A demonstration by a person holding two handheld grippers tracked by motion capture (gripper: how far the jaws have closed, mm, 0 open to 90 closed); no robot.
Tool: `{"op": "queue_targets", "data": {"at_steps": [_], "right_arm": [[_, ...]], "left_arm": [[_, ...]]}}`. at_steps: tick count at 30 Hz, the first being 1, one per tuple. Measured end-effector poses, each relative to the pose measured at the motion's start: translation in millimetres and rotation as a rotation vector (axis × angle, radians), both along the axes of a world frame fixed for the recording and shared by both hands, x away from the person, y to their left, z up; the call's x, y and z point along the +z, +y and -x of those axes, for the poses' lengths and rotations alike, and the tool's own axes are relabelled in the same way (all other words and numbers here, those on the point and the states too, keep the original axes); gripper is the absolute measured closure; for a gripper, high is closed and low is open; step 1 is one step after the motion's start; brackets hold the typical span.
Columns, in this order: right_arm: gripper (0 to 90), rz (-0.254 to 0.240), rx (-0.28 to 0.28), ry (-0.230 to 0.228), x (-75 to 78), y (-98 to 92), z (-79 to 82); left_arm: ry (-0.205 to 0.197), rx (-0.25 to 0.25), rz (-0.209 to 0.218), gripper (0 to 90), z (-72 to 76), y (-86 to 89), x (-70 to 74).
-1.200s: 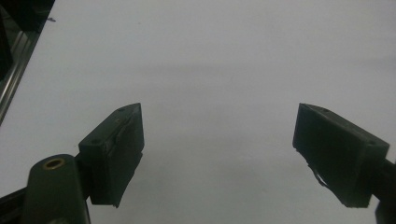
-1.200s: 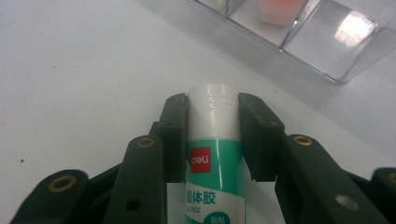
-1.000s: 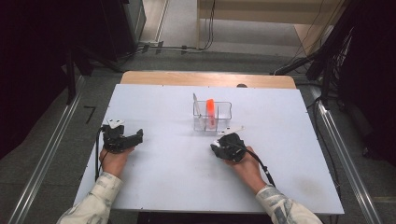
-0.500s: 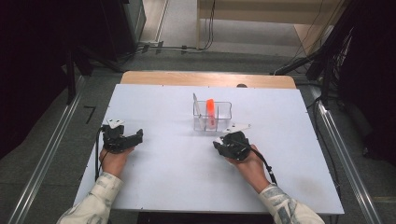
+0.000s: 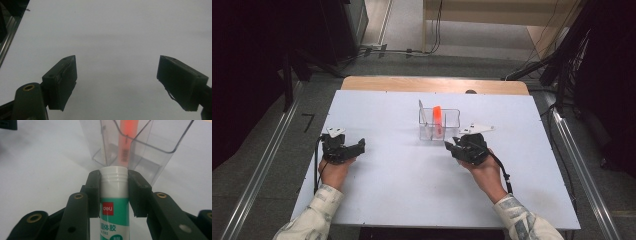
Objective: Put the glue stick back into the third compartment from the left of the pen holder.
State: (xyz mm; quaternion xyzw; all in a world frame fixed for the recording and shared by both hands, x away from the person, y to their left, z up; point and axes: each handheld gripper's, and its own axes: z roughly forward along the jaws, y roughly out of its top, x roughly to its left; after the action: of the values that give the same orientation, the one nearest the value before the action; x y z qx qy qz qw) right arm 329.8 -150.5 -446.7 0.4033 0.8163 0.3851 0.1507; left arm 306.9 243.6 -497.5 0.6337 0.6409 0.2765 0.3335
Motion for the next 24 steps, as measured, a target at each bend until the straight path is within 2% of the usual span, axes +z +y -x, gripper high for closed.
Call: {"op": "queue_targets", "data": {"at_steps": [10,24], "right_arm": [[63.1,-0.031,-0.031,-0.020,10.4,-8.1,-8.3],[63.1,-0.087,-0.070,-0.065,38.3,-7.2,-28.1]], "left_arm": [[0.001,0.000,-0.001,16.9,-0.4,-0.2,-0.4],[-0.003,0.005,0.004,16.9,-0.8,0.1,-0.7]]}}
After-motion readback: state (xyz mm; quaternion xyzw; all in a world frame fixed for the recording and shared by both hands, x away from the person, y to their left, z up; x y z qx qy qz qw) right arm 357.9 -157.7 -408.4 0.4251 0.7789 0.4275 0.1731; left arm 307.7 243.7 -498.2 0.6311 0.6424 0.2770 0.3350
